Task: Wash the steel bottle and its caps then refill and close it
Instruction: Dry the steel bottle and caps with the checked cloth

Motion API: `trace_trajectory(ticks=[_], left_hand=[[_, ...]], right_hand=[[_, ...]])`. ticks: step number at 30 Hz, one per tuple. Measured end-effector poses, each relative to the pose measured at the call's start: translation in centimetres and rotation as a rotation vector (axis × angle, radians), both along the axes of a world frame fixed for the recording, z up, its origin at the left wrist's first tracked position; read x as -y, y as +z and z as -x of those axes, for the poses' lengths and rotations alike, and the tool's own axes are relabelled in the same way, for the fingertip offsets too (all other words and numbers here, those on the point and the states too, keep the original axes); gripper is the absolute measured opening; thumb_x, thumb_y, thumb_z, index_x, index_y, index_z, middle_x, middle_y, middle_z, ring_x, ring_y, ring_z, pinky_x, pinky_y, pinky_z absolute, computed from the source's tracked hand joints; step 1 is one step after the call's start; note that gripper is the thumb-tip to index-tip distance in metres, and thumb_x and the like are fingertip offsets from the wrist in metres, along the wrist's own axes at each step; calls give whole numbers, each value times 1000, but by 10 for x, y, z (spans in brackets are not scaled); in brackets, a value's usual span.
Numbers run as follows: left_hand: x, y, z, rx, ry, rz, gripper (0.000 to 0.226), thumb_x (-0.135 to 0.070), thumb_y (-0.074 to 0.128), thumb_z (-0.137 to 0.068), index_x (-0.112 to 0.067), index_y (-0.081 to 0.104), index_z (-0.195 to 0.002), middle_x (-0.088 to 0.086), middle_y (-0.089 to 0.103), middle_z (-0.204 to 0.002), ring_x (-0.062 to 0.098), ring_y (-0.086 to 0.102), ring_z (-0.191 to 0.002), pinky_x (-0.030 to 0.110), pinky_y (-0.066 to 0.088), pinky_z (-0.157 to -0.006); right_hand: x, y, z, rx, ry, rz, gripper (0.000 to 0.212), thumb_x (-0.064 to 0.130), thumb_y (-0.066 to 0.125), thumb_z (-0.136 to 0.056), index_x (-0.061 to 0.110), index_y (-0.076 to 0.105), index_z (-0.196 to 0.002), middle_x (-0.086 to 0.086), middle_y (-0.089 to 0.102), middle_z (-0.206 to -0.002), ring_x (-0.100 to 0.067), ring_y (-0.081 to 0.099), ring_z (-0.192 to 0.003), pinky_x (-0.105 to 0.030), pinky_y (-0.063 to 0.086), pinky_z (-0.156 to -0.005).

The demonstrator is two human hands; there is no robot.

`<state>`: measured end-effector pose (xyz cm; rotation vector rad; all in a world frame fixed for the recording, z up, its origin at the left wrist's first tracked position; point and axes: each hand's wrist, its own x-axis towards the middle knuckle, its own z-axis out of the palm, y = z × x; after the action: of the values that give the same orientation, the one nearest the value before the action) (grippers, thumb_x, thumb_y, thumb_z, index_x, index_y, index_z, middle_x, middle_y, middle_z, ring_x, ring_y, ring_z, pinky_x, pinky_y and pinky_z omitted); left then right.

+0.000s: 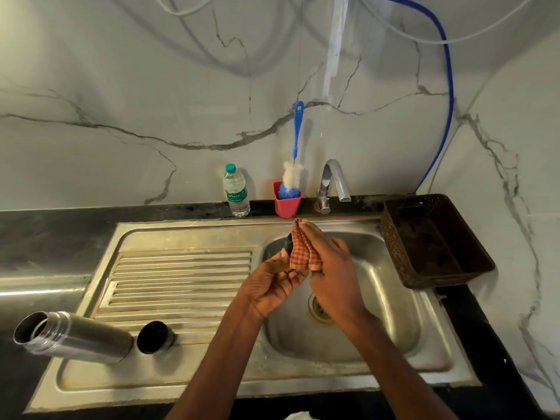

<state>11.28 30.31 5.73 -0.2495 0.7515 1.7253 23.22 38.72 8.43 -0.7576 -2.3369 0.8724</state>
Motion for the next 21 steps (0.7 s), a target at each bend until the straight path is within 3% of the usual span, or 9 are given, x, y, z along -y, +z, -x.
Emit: trace_trajectory(ticks=[2, 5, 8, 9, 11, 13, 18, 21], left_hand=[[0, 1, 0, 2, 28, -43, 32, 14, 54, -85, 6, 71, -111, 25, 74, -104, 29, 77, -82, 43, 66, -84], [-1, -2, 4, 44, 130, -63, 44, 14, 54, -76, 6, 67, -117, 29, 74, -109, 35, 78, -86, 43, 61, -87], [1, -7, 14, 56, 182, -74, 47, 12, 54, -83, 3, 59, -129, 31, 72, -116, 36, 78, -92, 42, 64, -85], [1, -9, 14, 33, 164, -64, 42, 12, 53, -88, 3, 60, -128, 31, 71, -118, 35, 78, -93, 40, 65, -84], [2, -11, 10, -34, 112, -31, 30, 11, 52, -95, 3, 68, -119, 30, 70, -122, 34, 78, -94, 39, 66, -83], [3, -12, 7, -63, 96, -37, 29, 10, 56, -90, 2, 75, -111, 29, 71, -122, 34, 78, -95, 39, 65, -85], [4, -7, 15, -272, 26, -30, 41, 4, 68, -89, 4, 64, -130, 31, 63, -138, 32, 75, -108, 35, 65, -88], [5, 9, 19, -342, 10, -215, 48, -2, 66, -90, 2, 59, -137, 27, 64, -140, 34, 67, -124, 37, 60, -99]], right_hand=[[0, 2, -3, -74, -85, -29, 93, -13, 56, -77, 32, 40, -157, 13, 50, -153, -10, 47, -123, -24, 48, -93], [-6, 5, -5, -265, -256, 145, 89, -18, 54, -78, 35, 51, -149, 7, 65, -132, -11, 58, -112, -14, 49, -80], [-11, 11, -5, -489, -307, 436, 68, -15, 48, -88, 29, 63, -138, 9, 73, -120, -8, 70, -106, -31, 60, -88], [-11, 12, -6, -489, -323, 462, 65, -16, 47, -89, 23, 64, -138, 8, 74, -119, -4, 71, -104, -34, 61, -90], [-8, 15, -7, -466, -300, 460, 63, -18, 46, -88, 16, 63, -138, 7, 74, -120, -1, 71, -102, -26, 60, -86], [-4, 17, -7, -464, -252, 465, 64, -20, 46, -87, 15, 63, -139, 7, 73, -120, -2, 71, -103, -20, 57, -83], [-5, 17, -6, -513, -244, 522, 61, -20, 45, -87, 12, 66, -134, 9, 76, -116, -8, 70, -110, -29, 57, -95], [-6, 18, -10, -524, -284, 510, 57, -19, 46, -89, 13, 70, -128, 10, 77, -109, -8, 72, -102, -26, 59, -86]])
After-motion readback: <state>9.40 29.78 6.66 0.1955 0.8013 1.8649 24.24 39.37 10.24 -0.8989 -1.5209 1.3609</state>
